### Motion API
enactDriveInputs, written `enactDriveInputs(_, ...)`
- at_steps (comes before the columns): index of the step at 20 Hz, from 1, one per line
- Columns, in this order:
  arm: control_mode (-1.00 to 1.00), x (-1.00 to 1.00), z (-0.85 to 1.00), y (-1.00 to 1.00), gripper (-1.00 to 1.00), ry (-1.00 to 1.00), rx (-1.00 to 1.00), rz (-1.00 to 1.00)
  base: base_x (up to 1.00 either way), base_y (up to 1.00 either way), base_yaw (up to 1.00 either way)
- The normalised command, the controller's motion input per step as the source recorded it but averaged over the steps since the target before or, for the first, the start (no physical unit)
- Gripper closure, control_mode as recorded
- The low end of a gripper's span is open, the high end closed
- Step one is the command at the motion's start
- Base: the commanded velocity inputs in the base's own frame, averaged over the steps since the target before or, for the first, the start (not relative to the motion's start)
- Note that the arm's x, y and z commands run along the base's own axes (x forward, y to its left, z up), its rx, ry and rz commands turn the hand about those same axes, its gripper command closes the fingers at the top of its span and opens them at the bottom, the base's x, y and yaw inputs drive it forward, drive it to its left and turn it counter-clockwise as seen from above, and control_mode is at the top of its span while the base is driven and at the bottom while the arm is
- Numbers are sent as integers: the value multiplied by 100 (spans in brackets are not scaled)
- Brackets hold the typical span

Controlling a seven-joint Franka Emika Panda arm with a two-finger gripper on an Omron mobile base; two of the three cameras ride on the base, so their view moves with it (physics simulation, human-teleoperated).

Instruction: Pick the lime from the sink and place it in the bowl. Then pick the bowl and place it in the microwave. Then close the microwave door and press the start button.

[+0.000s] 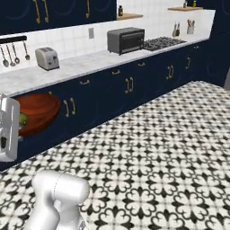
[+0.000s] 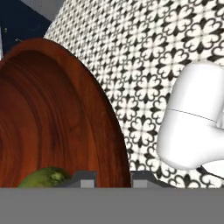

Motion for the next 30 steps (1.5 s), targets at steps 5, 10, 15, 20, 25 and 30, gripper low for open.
enactDriveInputs(5, 100, 0, 0, 0, 100, 0, 0, 0, 13, -40, -71)
enactDriveInputs(10, 100, 0, 0, 0, 100, 0, 0, 0, 31, -49, -65)
enactDriveInputs(15, 100, 0, 0, 0, 100, 0, 0, 0, 70, -63, -48)
enactDriveInputs(20, 100, 0, 0, 0, 100, 0, 0, 0, 100, -81, -28)
enactDriveInputs(25, 100, 0, 0, 0, 100, 0, 0, 0, 100, -84, -25)
enactDriveInputs(30, 100, 0, 0, 0, 100, 0, 0, 0, 100, -78, -21)
